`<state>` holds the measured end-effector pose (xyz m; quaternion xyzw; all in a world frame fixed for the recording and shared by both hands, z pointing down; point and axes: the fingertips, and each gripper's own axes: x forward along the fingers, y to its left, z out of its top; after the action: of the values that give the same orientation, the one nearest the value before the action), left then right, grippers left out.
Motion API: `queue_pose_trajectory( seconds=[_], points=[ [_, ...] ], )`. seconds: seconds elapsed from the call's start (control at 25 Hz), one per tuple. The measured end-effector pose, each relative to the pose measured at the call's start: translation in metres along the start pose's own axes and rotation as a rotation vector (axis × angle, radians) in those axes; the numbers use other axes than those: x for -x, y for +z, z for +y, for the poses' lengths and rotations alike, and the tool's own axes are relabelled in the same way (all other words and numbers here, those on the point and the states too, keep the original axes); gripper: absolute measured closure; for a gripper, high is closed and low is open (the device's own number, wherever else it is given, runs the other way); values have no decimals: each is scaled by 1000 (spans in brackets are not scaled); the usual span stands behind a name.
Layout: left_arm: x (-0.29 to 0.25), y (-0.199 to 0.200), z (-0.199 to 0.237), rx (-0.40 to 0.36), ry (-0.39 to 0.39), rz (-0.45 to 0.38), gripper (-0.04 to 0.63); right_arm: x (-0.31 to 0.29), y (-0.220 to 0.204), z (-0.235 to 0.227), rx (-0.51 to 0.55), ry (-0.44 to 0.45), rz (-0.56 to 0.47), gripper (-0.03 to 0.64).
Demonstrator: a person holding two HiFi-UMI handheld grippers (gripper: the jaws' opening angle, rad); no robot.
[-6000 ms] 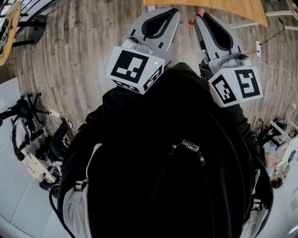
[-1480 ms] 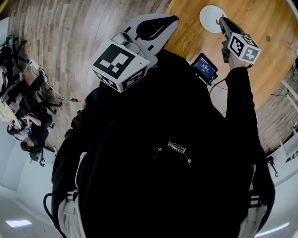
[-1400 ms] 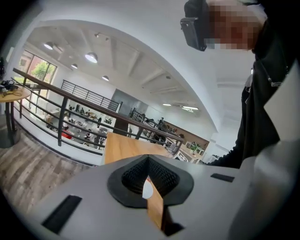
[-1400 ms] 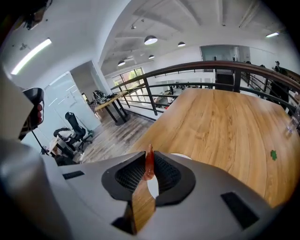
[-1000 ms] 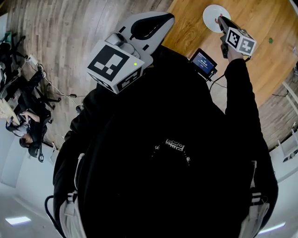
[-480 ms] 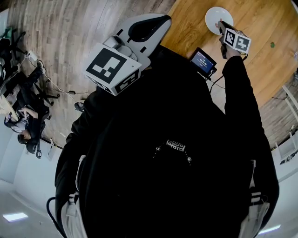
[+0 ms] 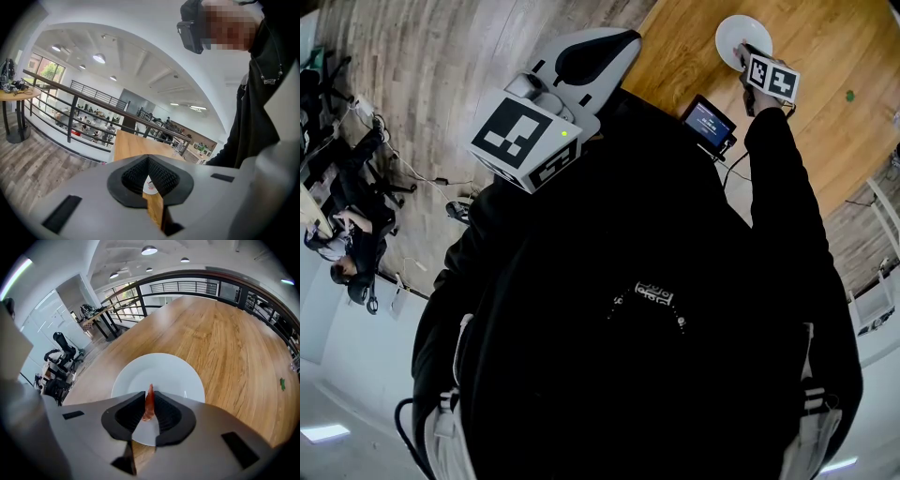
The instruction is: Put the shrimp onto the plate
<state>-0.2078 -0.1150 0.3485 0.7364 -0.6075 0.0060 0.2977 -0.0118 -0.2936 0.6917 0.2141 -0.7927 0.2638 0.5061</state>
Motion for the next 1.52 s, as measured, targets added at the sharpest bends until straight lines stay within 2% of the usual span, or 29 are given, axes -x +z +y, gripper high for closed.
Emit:
queue_pose_trajectory(
  seconds=[0.24, 0.48, 0.8, 1.16, 1.32, 1.52],
  points=[
    [-2, -2, -1, 6, -8, -2, 600, -5, 3, 6, 4, 16, 13, 548],
    [-6, -13, -31, -4, -30, 1, 598, 12, -12, -3, -19, 22, -21, 549],
    [-8, -5, -47, -44, -75, 0, 599, 46, 1, -4, -62, 4, -116, 549],
    [-12, -20, -85, -119, -182, 23, 599, 88, -23, -4, -153, -1, -229, 554],
    [-10, -12, -85, -138, -190, 32, 600, 120, -24, 3, -189, -16, -295, 573],
    [-18, -9, -100, -182, -225, 35, 600, 167, -32, 21, -215, 44, -399, 594]
  ],
)
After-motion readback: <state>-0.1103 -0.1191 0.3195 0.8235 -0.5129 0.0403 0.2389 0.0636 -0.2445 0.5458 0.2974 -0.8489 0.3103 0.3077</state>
